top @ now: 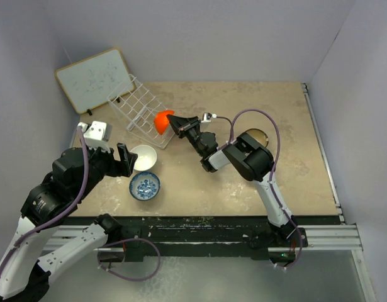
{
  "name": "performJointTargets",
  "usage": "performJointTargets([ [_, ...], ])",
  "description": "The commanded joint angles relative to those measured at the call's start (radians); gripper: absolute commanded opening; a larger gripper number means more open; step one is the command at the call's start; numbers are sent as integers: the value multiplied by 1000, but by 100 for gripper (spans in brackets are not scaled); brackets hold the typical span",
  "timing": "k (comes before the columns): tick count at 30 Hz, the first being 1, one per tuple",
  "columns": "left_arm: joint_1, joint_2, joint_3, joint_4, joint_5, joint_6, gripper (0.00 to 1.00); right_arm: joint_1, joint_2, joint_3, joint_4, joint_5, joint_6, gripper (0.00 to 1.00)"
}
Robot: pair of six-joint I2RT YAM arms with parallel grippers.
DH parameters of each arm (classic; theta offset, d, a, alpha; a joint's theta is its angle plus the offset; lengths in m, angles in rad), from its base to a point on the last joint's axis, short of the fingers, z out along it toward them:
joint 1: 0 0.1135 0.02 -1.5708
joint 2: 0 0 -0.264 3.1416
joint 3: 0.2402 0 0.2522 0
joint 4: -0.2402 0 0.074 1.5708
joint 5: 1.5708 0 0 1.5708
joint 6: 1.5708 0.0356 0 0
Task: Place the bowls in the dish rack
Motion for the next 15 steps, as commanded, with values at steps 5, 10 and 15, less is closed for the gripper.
performJointTargets([
  [5, 4, 8, 28, 35, 9, 8, 82, 2, 0, 16, 376, 28, 44, 0],
  [10, 4, 11, 27, 35, 11, 8, 82, 2, 24, 13, 376, 42, 48, 0],
  [15, 5, 11, 26, 36, 11, 5, 82, 4, 40, 16, 376, 51, 52, 0],
])
